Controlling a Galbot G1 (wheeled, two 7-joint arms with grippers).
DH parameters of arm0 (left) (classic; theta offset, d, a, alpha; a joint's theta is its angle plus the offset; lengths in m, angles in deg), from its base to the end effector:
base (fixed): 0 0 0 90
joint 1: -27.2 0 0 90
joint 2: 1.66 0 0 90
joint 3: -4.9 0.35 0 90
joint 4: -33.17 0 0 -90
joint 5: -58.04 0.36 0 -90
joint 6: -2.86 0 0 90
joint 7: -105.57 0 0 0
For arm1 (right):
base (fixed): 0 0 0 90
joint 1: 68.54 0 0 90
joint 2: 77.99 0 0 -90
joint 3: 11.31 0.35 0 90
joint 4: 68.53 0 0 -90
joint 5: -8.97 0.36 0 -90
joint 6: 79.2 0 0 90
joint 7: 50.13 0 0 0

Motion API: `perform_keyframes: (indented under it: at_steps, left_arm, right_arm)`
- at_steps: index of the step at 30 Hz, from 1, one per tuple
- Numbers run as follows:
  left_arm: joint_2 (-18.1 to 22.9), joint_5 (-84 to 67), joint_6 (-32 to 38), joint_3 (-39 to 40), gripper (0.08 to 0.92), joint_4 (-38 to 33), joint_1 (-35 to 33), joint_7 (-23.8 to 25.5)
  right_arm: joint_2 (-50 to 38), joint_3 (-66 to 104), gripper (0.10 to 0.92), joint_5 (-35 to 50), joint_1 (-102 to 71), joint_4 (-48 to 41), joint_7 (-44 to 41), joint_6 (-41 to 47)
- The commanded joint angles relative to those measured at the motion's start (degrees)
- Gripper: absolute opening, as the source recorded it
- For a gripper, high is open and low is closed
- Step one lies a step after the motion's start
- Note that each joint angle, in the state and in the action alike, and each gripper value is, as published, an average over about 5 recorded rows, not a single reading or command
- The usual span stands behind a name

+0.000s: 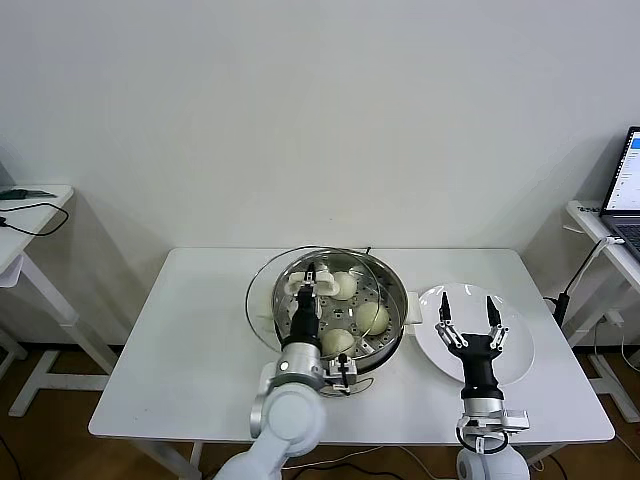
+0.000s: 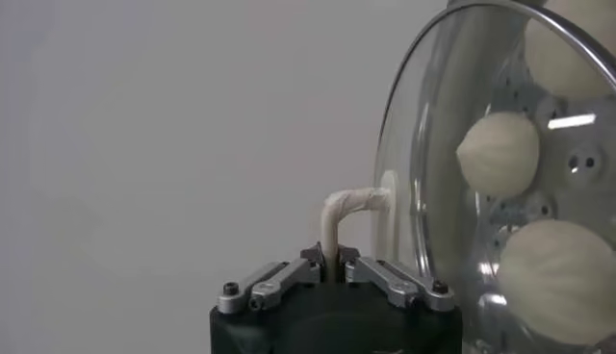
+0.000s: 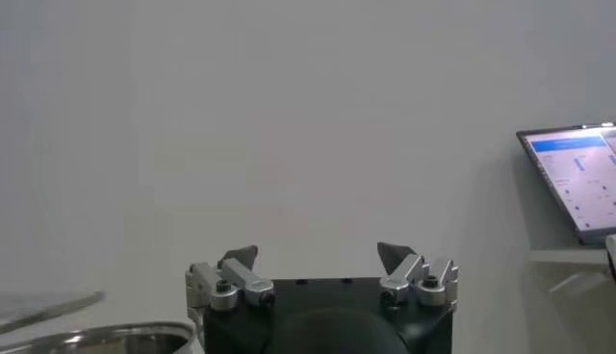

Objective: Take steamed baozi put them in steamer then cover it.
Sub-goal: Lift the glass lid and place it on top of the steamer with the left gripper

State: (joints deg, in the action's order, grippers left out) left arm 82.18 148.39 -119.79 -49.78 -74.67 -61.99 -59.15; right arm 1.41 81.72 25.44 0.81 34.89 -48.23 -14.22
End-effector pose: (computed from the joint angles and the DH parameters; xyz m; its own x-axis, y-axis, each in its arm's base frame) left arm 0.2833 -0.1713 -0.2556 -0.9977 0.0669 -0.0079 -0.0043 0.0533 0.9986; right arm 0.2361 -0.0672 -0.3652 -0.9487 0.0803 -0.3058 0.0507 0.9933 0.1037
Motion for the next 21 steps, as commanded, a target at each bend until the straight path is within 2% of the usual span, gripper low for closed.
perform_keyframes:
  at_steps: [1,21]
  left_arm:
    - [5.99,4.8,0.53,0.15,0.188,5.48,0.76,0.23]
    - [10.75,7.91,1.48,-0.67,0.188,8.5,1.4,-0.7]
  right_arm:
    - [0.21,-0.2,0.823,-0.8,-0.07,-0.17,0.1,-0.12]
    - [0.27,-0.58,0.823,-1.56,-0.17,-0.82,0.16,-0.23]
